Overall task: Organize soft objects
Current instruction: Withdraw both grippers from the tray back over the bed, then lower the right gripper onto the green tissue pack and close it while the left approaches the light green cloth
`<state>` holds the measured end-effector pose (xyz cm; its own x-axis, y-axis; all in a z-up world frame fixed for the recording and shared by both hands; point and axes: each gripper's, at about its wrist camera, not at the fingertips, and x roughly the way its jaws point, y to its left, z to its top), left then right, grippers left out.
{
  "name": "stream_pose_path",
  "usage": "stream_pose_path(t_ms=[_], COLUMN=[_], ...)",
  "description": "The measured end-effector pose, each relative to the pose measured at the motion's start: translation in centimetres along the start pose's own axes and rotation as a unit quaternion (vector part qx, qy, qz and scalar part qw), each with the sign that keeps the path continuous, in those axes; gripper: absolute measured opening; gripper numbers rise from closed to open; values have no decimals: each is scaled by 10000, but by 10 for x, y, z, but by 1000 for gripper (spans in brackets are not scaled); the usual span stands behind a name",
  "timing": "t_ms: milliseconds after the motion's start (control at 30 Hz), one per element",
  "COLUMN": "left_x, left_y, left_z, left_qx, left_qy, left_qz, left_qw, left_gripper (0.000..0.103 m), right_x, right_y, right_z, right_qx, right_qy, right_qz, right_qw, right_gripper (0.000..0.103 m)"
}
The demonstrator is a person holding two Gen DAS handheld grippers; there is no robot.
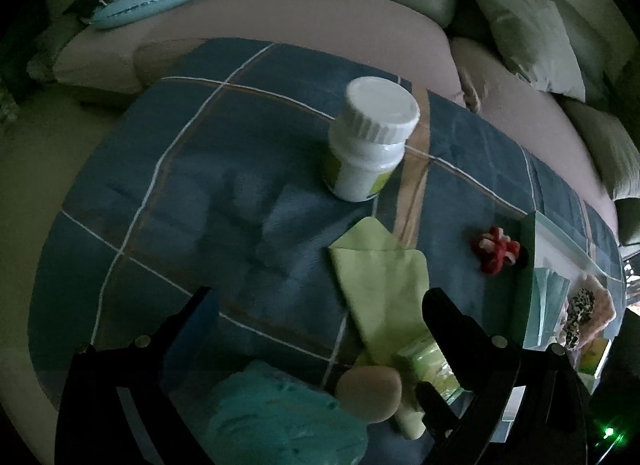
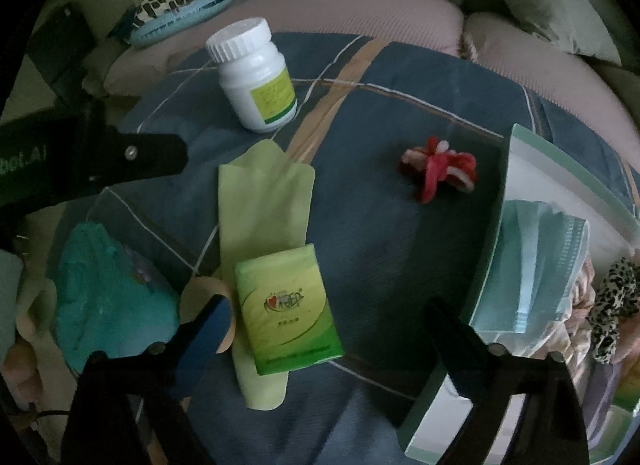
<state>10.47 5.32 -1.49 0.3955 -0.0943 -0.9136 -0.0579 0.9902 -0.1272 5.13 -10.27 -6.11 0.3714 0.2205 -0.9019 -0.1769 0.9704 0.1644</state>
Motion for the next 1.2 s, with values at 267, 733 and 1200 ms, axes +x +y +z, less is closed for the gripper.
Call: stream_pose_path(t_ms=[267,733,1200], left_x=[8,14,28], left_y=[-3,-9,-28], left_z=[2,0,7], left_qx=[-64,-60,61], left_qy=[118,221,374], left_qz=[-91,-144,-339], left_qw=[9999,9996,9987], left_gripper=[101,101,101], right_x=[10,5,-3], right_y=[1,-18,-46], right_z=[1,7,14], right_qx=[10,328,756], right_qy=[101,38,-142], right_qz=[305,555,330], right_qw=[9995,9979,9965], right_gripper=[78,51,46])
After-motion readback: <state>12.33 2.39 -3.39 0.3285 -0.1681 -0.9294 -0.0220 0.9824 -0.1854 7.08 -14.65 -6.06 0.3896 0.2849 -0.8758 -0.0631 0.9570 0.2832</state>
